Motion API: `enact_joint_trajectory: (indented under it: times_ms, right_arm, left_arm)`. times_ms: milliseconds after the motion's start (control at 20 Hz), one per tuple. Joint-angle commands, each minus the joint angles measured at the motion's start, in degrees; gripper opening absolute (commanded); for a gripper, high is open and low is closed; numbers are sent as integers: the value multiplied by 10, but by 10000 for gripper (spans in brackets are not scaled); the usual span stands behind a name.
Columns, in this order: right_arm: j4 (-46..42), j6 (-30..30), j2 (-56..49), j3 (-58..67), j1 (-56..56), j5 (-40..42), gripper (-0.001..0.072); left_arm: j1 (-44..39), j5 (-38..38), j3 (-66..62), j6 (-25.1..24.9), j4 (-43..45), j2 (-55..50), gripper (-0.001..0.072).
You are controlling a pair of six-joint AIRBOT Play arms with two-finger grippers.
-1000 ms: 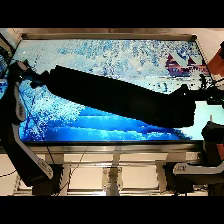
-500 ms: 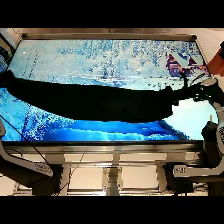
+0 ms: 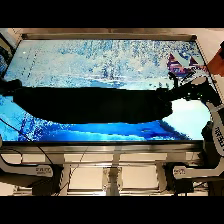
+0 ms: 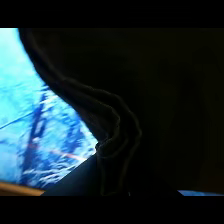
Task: Fold the clothes and pants, and hang the long-sleeved shirts on hangers.
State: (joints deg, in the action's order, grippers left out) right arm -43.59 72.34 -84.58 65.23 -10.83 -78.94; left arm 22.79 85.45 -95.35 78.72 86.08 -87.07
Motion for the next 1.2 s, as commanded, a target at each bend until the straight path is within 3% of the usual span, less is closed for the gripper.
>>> enact_joint_trajectory:
  times_ms: [0,200,550,750,950,1150]
  right_arm:
    - [1,1,1,1,3,-14,386]
    - [3,1,4,0,3,-32,366]
    - [2,2,46,0,3,-38,366]
    - [-5,2,69,0,2,-42,366]
    - [-8,3,71,0,2,-43,366]
    - [-13,3,71,0,2,-43,366]
  left_arm:
    - [-67,10,3,-62,-60,26,32]
    - [-204,1,-5,-84,-82,26,33]
    - [-395,-162,-6,-38,-169,-7,33]
    - [-436,-157,-6,7,-172,-51,33]
    - [-457,-147,-6,10,-177,-60,32]
    - [-459,-69,-5,10,-176,-61,33]
